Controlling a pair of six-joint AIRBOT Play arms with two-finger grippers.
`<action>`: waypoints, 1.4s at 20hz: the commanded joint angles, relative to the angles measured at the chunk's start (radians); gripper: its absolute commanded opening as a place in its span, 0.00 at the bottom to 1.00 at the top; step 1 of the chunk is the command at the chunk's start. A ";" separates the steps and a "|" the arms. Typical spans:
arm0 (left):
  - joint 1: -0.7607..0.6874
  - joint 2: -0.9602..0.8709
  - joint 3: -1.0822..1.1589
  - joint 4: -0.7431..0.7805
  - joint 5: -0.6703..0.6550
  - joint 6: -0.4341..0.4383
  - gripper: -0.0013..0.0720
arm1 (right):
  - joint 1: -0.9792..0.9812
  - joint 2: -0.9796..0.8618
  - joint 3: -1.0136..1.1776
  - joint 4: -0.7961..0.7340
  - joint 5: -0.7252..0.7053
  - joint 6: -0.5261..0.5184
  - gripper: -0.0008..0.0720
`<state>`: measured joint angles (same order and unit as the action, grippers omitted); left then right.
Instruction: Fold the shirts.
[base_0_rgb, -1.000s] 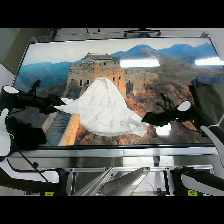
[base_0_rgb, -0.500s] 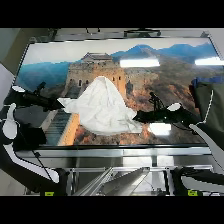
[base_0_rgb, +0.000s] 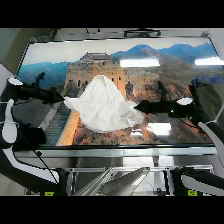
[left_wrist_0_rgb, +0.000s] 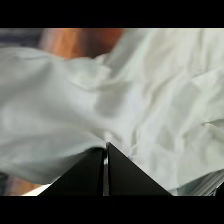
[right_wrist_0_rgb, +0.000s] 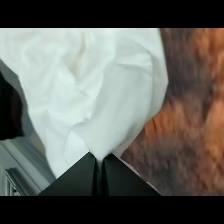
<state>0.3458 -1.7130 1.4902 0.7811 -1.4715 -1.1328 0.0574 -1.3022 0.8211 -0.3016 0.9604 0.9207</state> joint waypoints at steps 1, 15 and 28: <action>0.028 0.194 0.002 -0.329 -0.027 0.099 0.05 | -0.113 0.145 0.168 0.012 0.138 -0.004 0.04; 0.031 0.943 -0.175 -0.201 0.082 0.160 0.05 | -0.255 0.265 0.503 -0.141 0.265 0.101 0.04; -0.312 0.546 -0.737 -0.196 0.378 0.307 0.05 | -0.245 -0.352 0.497 -0.152 0.305 0.107 0.46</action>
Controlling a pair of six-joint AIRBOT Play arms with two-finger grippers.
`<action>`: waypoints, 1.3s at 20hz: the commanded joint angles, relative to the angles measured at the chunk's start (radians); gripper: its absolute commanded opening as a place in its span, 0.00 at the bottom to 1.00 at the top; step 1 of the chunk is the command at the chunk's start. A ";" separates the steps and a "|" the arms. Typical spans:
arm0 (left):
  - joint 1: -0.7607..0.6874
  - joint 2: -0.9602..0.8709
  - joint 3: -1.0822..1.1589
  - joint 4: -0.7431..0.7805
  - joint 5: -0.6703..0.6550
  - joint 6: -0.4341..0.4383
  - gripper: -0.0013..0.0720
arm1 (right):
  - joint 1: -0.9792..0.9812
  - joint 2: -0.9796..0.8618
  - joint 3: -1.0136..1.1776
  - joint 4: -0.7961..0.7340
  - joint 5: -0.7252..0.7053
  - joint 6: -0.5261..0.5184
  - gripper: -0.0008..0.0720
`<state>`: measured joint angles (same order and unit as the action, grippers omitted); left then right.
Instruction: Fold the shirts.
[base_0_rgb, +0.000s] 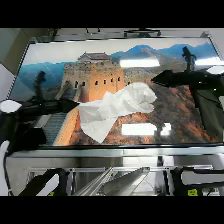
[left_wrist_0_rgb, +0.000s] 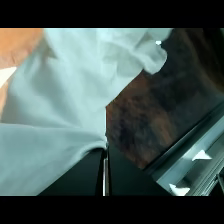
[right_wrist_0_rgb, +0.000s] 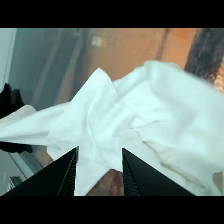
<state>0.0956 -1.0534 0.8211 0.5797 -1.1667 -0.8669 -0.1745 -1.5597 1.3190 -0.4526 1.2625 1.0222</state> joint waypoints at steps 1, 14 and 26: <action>-0.067 -0.158 -0.071 0.006 0.079 0.051 0.05 | -0.030 -0.098 0.000 -0.001 0.016 0.011 0.46; 0.011 -0.454 0.192 0.005 -0.142 0.066 0.05 | 0.405 -0.170 -0.006 -0.409 -0.253 -0.175 0.84; 0.013 -0.433 0.206 0.001 -0.202 0.063 0.04 | 0.483 -0.019 -0.004 -0.453 -0.121 -0.048 0.04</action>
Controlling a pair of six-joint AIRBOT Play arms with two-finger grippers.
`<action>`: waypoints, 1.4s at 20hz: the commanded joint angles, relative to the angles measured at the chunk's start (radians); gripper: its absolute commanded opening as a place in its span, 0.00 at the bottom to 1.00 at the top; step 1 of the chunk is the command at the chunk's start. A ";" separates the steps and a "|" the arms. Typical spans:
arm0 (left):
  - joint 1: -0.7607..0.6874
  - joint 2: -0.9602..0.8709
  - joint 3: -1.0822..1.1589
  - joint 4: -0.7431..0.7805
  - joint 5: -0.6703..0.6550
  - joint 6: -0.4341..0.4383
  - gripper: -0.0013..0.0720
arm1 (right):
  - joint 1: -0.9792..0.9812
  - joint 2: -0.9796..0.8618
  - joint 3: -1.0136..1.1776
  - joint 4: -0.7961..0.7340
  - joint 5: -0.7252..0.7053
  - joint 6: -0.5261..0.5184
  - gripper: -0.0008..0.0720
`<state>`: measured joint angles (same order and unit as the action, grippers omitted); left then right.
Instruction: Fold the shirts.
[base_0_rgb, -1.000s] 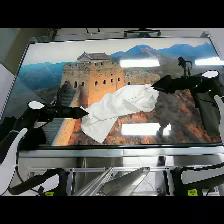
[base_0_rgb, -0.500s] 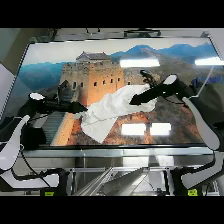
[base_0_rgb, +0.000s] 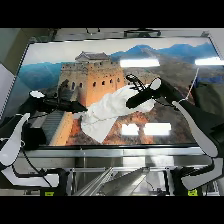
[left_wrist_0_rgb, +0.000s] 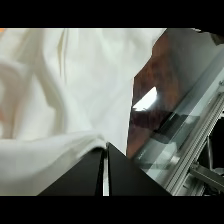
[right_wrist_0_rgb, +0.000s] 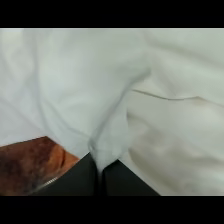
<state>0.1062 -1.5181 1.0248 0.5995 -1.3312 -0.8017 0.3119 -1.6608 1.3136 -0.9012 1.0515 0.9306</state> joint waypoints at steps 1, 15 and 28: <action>0.011 0.077 0.003 -0.064 -0.063 -0.003 0.04 | -0.013 0.155 0.002 -0.004 0.106 0.047 0.04; 0.550 0.599 0.984 -0.494 -0.169 -0.193 0.05 | -0.279 1.049 0.241 -0.004 -0.179 0.054 0.04; 0.024 -0.021 0.454 0.158 0.000 -0.145 0.05 | -0.279 0.153 0.002 0.014 -0.182 0.169 0.04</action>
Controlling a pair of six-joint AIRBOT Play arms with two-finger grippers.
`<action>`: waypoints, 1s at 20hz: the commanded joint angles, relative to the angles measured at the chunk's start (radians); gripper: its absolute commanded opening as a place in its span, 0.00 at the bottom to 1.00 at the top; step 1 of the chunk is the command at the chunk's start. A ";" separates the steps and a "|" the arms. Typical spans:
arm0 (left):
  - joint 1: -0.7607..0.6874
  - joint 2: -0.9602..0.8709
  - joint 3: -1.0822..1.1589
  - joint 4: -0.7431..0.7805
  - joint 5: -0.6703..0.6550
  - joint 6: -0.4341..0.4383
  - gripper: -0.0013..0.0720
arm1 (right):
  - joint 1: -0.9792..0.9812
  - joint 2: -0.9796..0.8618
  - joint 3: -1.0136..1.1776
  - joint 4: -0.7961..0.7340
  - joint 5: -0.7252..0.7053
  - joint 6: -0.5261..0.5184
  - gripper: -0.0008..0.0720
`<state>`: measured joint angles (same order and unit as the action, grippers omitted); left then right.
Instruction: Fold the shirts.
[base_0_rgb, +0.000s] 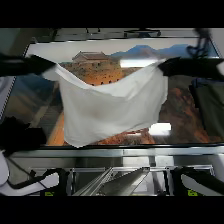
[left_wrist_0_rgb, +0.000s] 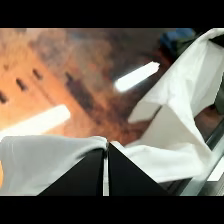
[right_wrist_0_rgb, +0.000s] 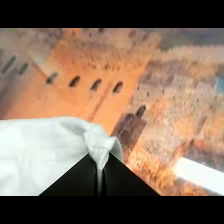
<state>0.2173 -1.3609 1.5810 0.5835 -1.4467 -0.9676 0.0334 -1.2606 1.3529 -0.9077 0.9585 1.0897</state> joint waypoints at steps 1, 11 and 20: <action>-0.090 -0.253 -0.105 0.182 0.159 0.021 0.05 | -0.001 -0.329 -0.037 0.060 -0.127 0.010 0.04; 0.135 -0.543 0.269 0.217 -0.278 -0.274 0.98 | -0.176 -0.275 0.058 0.122 0.128 0.064 0.53; 0.248 -0.248 -0.446 0.534 -0.131 -0.267 0.98 | -0.459 0.106 -0.507 0.001 0.261 0.140 0.53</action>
<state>0.4309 -1.6905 1.3392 1.0145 -1.6554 -1.2320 -0.3454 -1.2690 1.0458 -0.8906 1.2415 1.2057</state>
